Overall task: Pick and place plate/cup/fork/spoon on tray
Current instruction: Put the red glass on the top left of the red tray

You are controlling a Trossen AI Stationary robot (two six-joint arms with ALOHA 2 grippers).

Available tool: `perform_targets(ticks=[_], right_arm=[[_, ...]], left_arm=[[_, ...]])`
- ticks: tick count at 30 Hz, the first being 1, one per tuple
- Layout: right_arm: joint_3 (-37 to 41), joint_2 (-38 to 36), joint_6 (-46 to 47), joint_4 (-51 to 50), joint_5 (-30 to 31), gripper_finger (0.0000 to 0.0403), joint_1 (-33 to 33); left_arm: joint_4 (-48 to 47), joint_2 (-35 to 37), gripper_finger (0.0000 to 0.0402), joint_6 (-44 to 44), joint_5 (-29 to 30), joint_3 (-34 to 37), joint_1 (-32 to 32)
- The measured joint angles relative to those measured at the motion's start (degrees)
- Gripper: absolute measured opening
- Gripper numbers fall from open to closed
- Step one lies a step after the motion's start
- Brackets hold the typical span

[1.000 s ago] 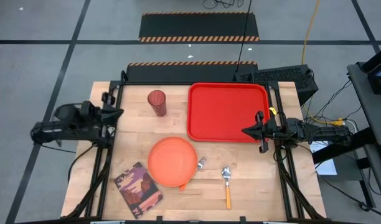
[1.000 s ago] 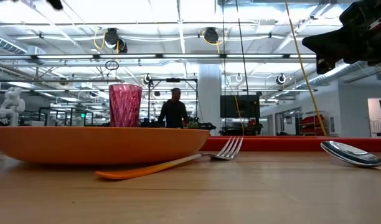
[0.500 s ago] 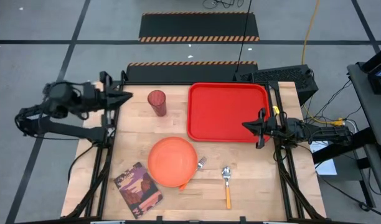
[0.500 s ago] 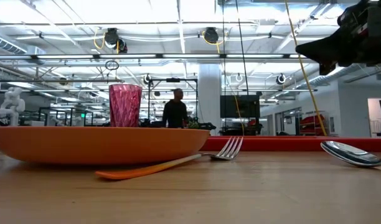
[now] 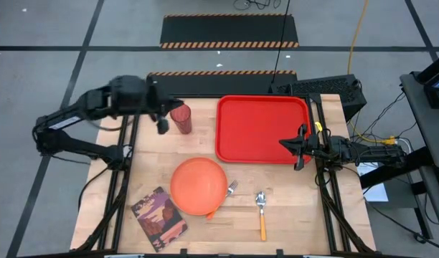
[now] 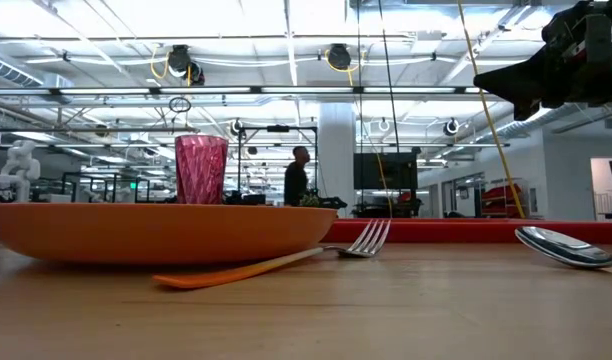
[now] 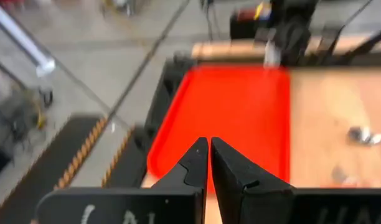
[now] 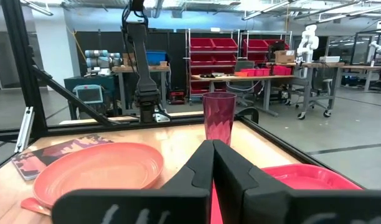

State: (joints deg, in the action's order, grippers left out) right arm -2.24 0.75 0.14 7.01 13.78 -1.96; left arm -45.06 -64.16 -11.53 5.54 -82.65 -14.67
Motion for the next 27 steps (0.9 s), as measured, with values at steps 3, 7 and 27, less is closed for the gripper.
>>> perform_targets(ticks=[3, 7, 27], right_arm=[[0.0, 0.0, 0.0, 0.0, 0.0, 0.0, 0.0], [0.0, 0.0, -0.7, -0.1, 0.0, 0.0, 0.0], [0.0, 0.1, 0.7, -2.9, -0.3, 0.0, 0.0]], left_arm=[[-4.8, -2.7, 0.003, -0.3, -2.8, 0.0, -2.8], [-10.7, -6.4, 0.0054, -0.7, -6.2, 0.0, -5.8], [-23.8, -20.4, 0.0182, -4.9, -2.3, 0.2, -9.9]])
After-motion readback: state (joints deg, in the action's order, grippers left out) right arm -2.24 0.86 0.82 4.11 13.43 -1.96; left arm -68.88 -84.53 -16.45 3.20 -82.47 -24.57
